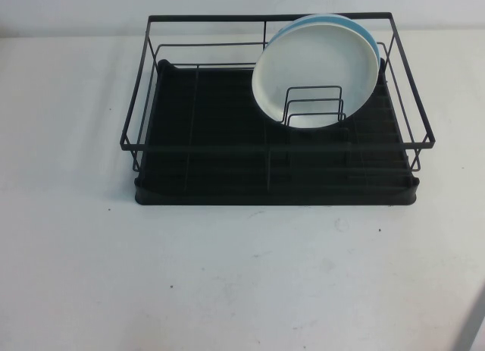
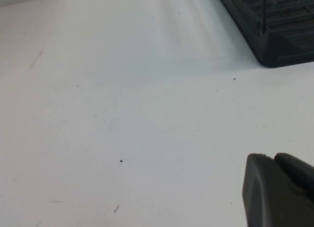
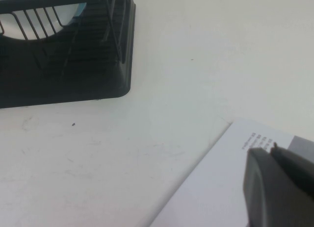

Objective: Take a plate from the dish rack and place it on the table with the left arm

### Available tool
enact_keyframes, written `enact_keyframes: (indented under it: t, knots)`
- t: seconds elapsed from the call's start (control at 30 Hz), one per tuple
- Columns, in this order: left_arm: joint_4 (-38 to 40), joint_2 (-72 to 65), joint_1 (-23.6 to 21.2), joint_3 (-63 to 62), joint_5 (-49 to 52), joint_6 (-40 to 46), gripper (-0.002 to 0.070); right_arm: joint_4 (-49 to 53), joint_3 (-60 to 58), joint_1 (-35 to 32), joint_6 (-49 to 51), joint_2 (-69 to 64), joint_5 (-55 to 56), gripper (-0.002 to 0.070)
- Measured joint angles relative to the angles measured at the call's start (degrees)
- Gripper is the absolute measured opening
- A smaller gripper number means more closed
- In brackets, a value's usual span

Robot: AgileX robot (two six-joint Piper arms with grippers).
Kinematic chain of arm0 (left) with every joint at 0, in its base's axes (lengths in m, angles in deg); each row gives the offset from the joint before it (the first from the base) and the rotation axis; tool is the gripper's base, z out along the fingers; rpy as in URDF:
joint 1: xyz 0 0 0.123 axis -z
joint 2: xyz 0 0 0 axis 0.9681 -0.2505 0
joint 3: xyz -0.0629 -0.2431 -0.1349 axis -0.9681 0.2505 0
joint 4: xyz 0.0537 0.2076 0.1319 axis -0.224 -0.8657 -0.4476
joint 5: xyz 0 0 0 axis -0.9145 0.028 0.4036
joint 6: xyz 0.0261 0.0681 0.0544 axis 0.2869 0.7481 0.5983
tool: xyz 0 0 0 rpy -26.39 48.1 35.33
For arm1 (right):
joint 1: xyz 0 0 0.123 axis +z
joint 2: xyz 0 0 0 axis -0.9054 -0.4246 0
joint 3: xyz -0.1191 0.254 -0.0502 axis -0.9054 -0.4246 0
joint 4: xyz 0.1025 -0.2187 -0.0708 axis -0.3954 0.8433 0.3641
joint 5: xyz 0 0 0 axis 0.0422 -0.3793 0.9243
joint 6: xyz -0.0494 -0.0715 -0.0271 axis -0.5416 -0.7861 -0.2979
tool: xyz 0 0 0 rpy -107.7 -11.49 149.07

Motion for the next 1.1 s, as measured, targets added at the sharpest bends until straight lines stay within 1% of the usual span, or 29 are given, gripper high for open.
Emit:
enact_keyframes:
  t: [0.27,0.33,0.4,0.53,0.63,0.9,1.1]
  knots:
    - [-1.5,0.0,0.0,0.0,0.0,0.0,-0.0003,0.0,0.0,0.0,0.0,0.0,0.0,-0.0018]
    - [-1.0,0.0,0.0,0.0,-0.7,-1.8,-0.0004,0.0,0.0,0.0,0.0,0.0,0.0,-0.0018]
    - [3.1,0.0,0.0,0.0,-2.4,-6.4,-0.0004,0.0,0.0,0.0,0.0,0.0,0.0,-0.0018]
    - [19.7,0.0,0.0,0.1,-10.7,-22.5,-0.0004,0.0,0.0,0.0,0.0,0.0,0.0,-0.0018]
    - [26.1,0.0,0.0,0.1,-15.6,-27.0,-0.0003,0.0,0.0,0.0,0.0,0.0,0.0,-0.0018]
    - [27.4,0.0,0.0,0.1,-20.7,-26.2,-0.0004,0.0,0.0,0.0,0.0,0.0,0.0,-0.0018]
    - [29.0,0.0,0.0,0.1,-21.0,-30.3,-0.0004,0.0,0.0,0.0,0.0,0.0,0.0,-0.0018]
